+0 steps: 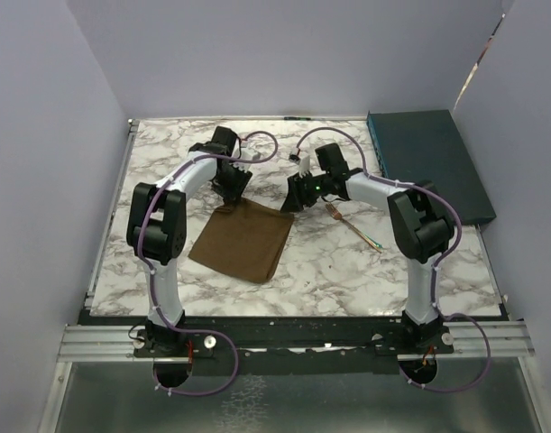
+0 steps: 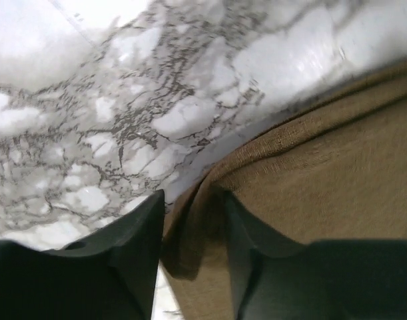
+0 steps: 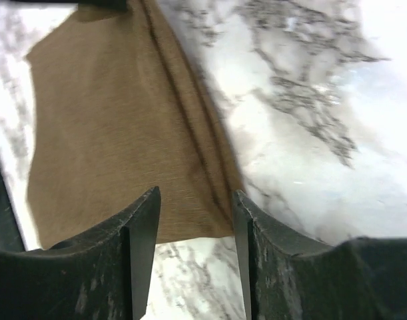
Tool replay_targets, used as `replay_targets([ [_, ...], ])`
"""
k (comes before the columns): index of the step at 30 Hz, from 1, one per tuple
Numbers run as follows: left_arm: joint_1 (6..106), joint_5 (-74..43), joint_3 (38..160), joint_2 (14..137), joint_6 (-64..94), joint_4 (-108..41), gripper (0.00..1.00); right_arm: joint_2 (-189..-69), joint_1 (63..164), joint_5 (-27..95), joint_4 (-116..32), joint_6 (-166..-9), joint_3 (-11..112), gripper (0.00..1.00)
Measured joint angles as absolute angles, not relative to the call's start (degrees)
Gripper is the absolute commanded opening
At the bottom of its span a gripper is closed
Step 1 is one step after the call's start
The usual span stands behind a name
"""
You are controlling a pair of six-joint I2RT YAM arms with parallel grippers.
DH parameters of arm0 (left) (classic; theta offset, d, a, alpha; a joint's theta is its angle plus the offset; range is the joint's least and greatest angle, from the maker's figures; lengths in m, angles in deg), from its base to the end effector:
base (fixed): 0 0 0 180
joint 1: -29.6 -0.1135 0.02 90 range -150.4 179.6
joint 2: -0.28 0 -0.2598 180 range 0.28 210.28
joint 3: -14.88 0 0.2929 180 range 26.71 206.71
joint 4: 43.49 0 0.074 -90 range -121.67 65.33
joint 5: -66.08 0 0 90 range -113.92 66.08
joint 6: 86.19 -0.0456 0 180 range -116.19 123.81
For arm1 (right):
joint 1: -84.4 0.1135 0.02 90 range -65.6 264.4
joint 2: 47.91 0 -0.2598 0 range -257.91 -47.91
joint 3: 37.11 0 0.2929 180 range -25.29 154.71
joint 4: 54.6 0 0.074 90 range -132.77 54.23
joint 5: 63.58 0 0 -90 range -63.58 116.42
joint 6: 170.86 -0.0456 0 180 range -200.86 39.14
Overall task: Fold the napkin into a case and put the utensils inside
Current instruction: Turn over the napkin at the center of the board.
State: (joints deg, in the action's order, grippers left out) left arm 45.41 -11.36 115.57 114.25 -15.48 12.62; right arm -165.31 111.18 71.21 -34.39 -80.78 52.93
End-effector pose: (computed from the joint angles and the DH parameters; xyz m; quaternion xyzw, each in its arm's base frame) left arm 0.4325 -0.1328 0.1727 0.3136 0.9265 -0.1022 0.1810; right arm 0.4064 0.2411 0.1310 -0.3343 0.8063 0.4228 0.2435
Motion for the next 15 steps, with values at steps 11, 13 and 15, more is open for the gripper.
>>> replay_targets([
  [11, 45.41, -15.67, 121.86, 114.14, -11.15, 12.23, 0.96, -160.57, 110.90, 54.89, -39.46, -89.46, 46.68, 0.58],
  [13, 45.41, -15.95, 122.71, 113.03, -12.16, 12.32, 0.92, -157.33, 110.90, 55.41, -42.17, -93.02, 43.01, 0.59],
  [15, 45.41, -16.30, 123.06, 111.87, -13.49, 12.32, 0.87, -153.49, 110.90, 56.29, -46.41, -97.17, 38.02, 0.59],
])
